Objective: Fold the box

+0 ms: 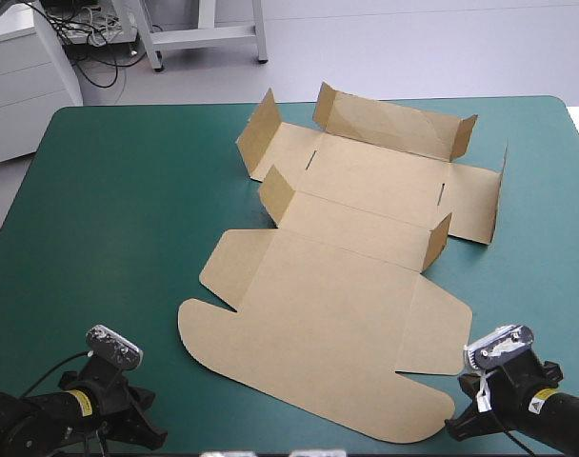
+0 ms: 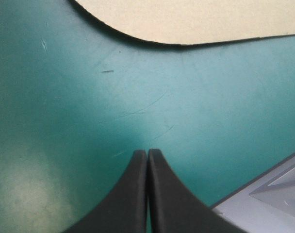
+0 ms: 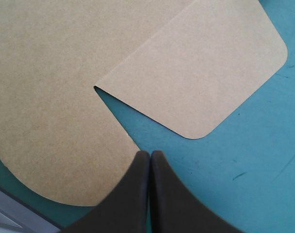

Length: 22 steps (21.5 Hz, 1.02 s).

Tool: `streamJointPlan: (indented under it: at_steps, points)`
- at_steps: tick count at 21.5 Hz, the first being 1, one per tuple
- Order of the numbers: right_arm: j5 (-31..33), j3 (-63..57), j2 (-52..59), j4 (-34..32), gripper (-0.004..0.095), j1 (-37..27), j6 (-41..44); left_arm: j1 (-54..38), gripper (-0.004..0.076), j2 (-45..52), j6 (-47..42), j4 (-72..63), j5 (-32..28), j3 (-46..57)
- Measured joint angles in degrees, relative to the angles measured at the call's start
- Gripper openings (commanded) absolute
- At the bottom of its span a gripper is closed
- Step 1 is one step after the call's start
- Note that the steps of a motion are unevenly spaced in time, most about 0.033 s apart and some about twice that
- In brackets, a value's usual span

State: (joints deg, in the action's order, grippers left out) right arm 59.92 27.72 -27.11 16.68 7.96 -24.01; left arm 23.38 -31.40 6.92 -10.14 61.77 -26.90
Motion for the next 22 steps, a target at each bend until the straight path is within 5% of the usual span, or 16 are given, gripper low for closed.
streamJointPlan:
  at_steps: [9, 11, 14, 16, 22]
  points:
    - [-0.08, 5.98, 0.00, -2.69, 0.0021, 0.00, 6.33, 0.00, -0.0032, 0.00, 0.00, 0.00, 0.00, 0.00]
    - [0.15, 9.77, 0.00, -5.92, 0.0163, 0.00, 9.64, 0.00, -0.0032, 0.00, 0.00, 0.00, 0.00, 0.00]
    - [0.84, 13.81, -0.46, -8.54, 0.0584, 0.00, 11.78, 0.00, -0.0032, 0.00, 0.00, 0.00, 0.00, 0.00]
    - [0.75, 15.36, -1.54, -8.71, 0.0764, 0.00, 14.29, 0.00, -0.0032, 0.00, 0.00, 0.00, 0.00, 0.00]
    - [-0.55, 18.60, -7.95, -9.07, 0.0768, 0.00, 24.52, 0.00, -0.0032, 0.00, 0.00, 0.00, 0.00, 0.00]
